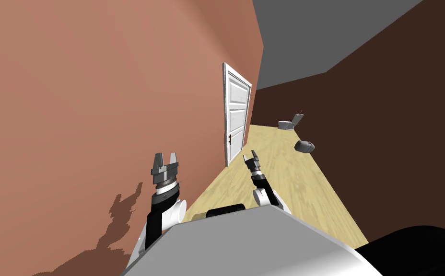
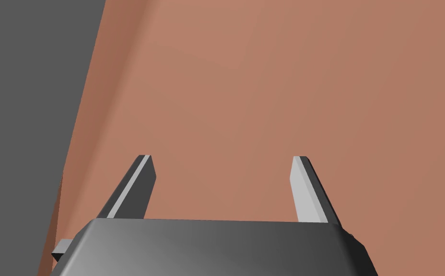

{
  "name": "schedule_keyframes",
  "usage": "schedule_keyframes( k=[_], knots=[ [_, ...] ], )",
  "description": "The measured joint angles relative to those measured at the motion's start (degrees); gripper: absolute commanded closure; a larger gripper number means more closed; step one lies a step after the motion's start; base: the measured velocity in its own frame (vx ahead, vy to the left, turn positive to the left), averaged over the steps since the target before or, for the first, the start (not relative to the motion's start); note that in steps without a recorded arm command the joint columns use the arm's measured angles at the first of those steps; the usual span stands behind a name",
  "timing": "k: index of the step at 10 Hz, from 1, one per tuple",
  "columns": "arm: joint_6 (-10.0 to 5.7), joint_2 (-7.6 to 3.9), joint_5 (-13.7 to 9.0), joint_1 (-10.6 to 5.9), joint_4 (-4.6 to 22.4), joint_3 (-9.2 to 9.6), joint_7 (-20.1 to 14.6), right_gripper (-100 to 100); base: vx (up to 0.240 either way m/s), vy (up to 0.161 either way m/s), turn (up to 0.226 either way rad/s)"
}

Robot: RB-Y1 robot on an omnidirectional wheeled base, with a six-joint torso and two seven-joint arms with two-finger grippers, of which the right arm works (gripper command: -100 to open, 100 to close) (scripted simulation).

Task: Pull the door open

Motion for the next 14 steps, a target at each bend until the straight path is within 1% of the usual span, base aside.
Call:
schedule_keyframes(
  k=[3,6,11,14],
  knots=[
    [-1.09,-0.35,-1.6,-1.40,3.6,0.31,-2.8,-100,0.065,-0.093,0.138],
    [-1.81,-0.73,-3.0,-2.86,6.8,0.42,-5.2,-100,0.059,-0.084,0.157],
    [-3.46,-1.39,-5.5,-4.95,12.3,0.76,-9.6,-100,0.062,-0.105,0.158],
    [-4.15,-1.81,-7.0,-6.36,15.5,0.88,-12.3,-100,0.049,-0.113,0.164]
  ],
)
